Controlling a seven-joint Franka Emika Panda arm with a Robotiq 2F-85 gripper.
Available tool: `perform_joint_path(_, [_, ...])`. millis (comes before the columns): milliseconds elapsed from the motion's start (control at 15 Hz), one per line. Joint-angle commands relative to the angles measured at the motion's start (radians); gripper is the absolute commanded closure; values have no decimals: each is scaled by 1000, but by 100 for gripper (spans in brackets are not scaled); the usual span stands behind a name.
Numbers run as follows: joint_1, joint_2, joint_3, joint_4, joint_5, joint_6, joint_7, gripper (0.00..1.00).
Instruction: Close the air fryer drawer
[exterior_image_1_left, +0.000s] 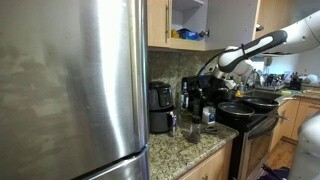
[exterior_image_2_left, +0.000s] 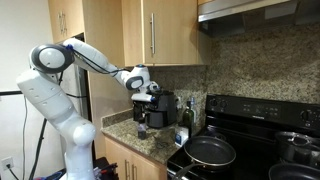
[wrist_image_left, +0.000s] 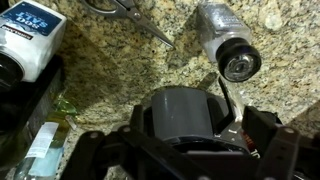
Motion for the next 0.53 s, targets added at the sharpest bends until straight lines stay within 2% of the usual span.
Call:
perform_joint_path(0, [12,25,-19,24,22,-40,-39,0])
perform_joint_path(200, [106,58,82,55,28,-62,-47,0])
perform_joint_path(400, [175,102,135,99,17,-67,-97,0])
perform_joint_path(467, [193,145,182,137,24,-48,-40,0])
